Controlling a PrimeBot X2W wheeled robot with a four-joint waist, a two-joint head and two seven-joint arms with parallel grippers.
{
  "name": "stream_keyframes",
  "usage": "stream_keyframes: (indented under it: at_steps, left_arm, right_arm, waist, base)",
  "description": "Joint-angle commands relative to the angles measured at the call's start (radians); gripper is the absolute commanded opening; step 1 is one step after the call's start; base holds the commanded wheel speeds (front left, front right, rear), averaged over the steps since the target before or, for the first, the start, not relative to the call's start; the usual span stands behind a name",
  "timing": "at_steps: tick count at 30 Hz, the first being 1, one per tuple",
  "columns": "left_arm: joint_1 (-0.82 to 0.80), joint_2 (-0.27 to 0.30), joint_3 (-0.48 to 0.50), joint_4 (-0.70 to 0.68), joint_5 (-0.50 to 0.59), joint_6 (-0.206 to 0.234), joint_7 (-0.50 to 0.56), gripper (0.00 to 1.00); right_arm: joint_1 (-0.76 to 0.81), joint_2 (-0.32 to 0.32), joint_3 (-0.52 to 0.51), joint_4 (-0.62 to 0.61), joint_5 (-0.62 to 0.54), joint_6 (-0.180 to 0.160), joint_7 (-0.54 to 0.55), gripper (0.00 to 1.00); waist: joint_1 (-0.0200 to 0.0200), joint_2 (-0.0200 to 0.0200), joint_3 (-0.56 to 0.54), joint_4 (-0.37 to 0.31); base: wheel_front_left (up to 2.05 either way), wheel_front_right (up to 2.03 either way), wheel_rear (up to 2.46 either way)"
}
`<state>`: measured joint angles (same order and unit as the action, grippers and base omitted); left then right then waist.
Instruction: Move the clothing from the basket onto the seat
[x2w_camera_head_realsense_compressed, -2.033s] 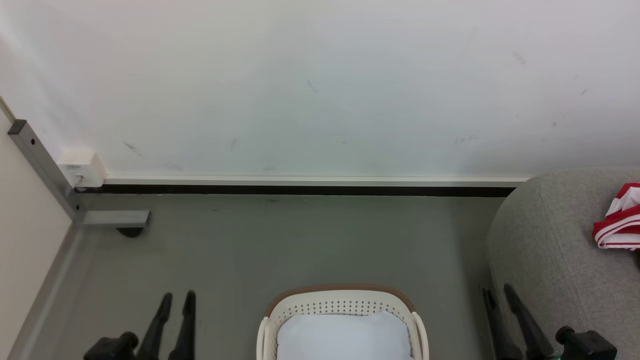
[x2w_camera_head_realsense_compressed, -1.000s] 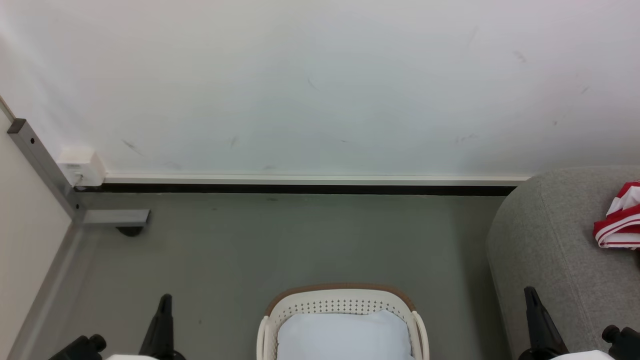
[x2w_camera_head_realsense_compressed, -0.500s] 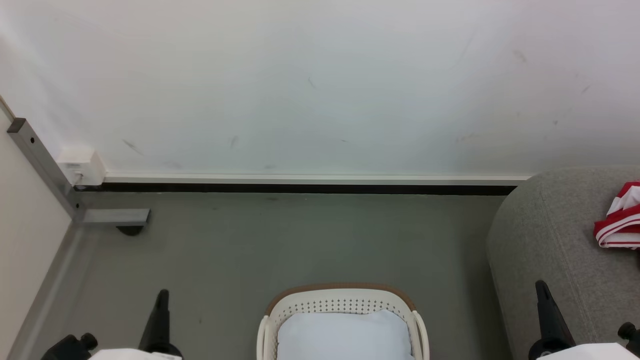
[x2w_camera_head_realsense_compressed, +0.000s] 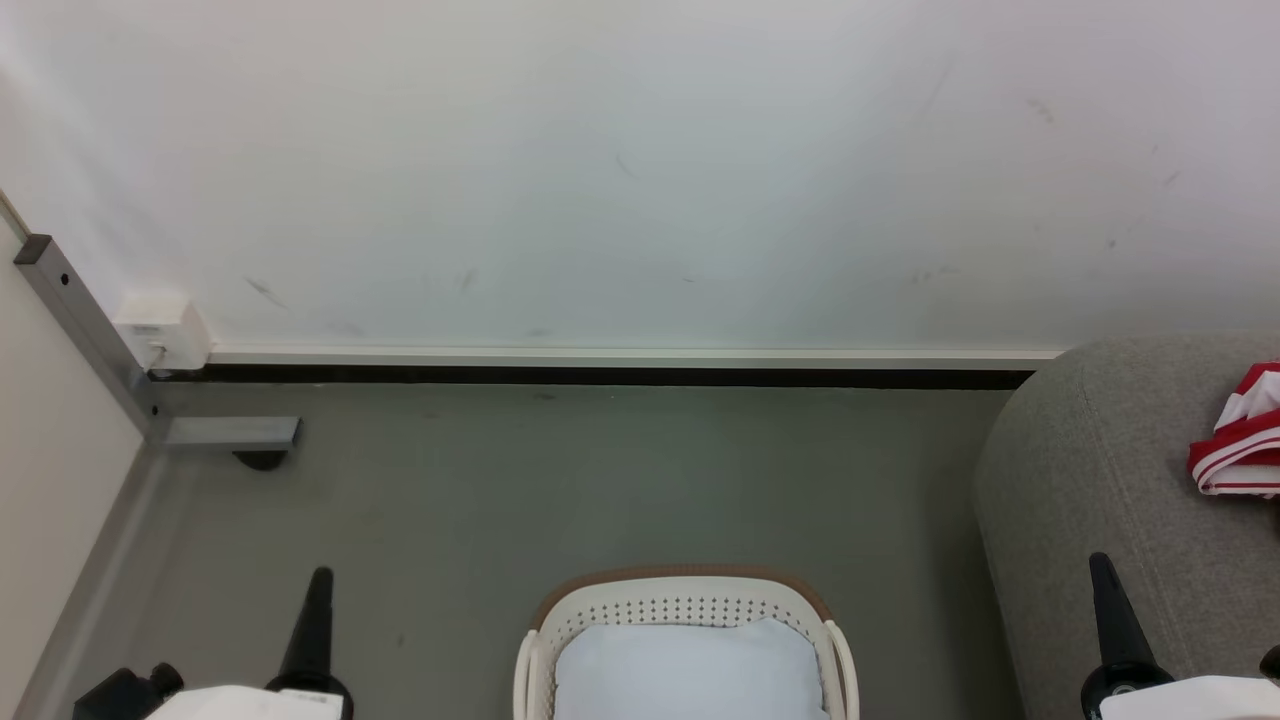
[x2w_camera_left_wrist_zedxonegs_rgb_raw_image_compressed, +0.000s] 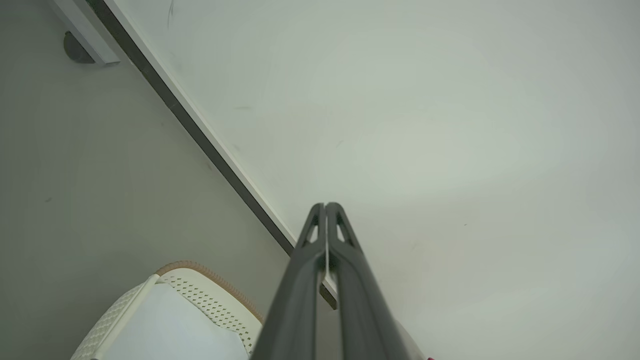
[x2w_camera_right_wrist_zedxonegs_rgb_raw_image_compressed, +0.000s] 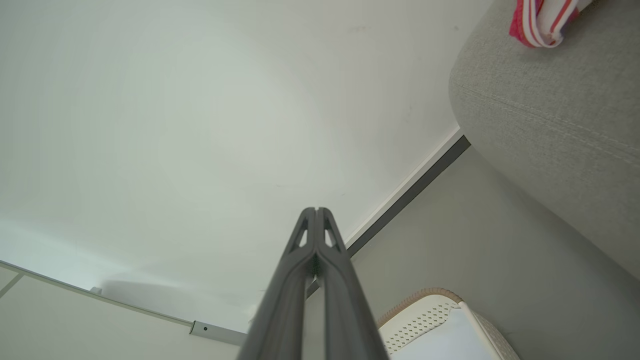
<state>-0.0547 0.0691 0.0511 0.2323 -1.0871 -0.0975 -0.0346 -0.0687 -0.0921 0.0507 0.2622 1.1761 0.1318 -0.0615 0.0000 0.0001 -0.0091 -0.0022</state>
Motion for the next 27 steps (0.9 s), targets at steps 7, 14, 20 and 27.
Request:
stream_keyframes:
  at_steps: [7,14,20,27]
  left_arm:
    - [-0.026,-0.001,0.014,-0.012,-0.085,-0.001,0.024,0.0]
    - [-0.032,-0.004,0.022,-0.013,-0.149,-0.002,0.044,0.0]
    - [-0.035,-0.006,0.028,-0.014,-0.201,-0.002,0.058,0.0]
    - [-0.041,-0.008,0.034,-0.015,-0.257,-0.002,0.074,0.0]
  right_arm:
    - [-0.027,-0.005,-0.02,-0.011,0.077,-0.001,0.02,0.0]
    - [-0.031,-0.006,-0.033,-0.011,0.138,-0.001,0.035,0.0]
    - [-0.036,-0.007,-0.043,-0.012,0.188,-0.001,0.047,0.0]
    - [-0.038,-0.008,-0.052,-0.013,0.245,-0.001,0.061,0.0]
  waist:
    - [0.0,-0.0001,0.001,0.0]
    - [0.0,-0.0001,0.002,0.0]
    - [0.0,-0.0001,0.002,0.001]
    - [0.0,-0.0001,0.003,0.001]
  base:
    - [0.0,0.0,0.0]
    - [0.0,0.0,0.0]
    - [0.0,0.0,0.0]
    - [0.0,0.0,0.0]
